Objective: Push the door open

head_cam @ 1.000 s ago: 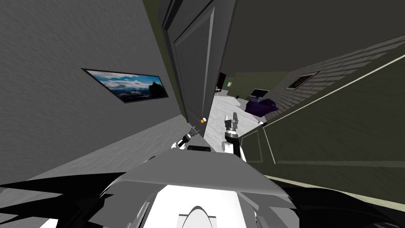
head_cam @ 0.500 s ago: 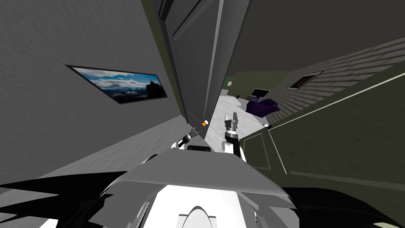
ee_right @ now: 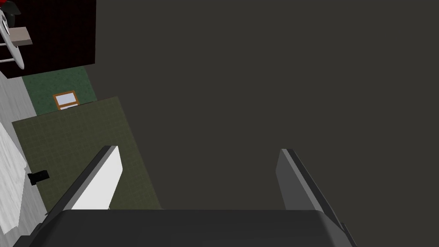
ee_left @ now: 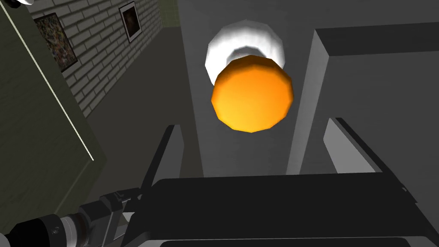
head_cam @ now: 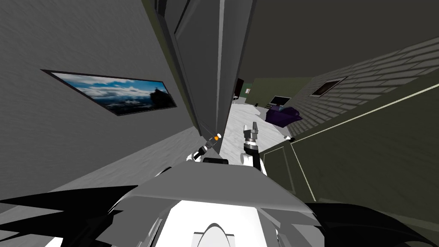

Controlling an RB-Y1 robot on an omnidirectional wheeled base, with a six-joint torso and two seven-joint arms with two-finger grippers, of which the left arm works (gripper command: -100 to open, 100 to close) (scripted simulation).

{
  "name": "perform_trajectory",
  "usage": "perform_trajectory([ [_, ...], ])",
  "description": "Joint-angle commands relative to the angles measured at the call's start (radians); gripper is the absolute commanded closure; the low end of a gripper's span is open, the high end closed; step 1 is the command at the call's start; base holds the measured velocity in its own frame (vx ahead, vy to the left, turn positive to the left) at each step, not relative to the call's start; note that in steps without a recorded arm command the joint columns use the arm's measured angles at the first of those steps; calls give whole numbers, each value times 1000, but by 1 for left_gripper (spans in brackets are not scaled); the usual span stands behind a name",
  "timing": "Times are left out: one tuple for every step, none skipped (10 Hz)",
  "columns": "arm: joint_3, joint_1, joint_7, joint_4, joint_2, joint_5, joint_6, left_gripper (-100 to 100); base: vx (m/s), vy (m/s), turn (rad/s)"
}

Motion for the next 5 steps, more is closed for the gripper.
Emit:
perform_trajectory([
  [2,-2,-3,4,-5,1,3,-100,159,-108,-25],
  [4,-3,-5,6,-8,2,6,-100,136,-104,-35],
  [5,-4,-7,7,-11,3,8,-100,119,-98,-23],
  [4,-4,-6,7,-9,2,6,-100,53,-40,3],
  [4,-4,-6,7,-9,2,6,100,-5,5,2],
])
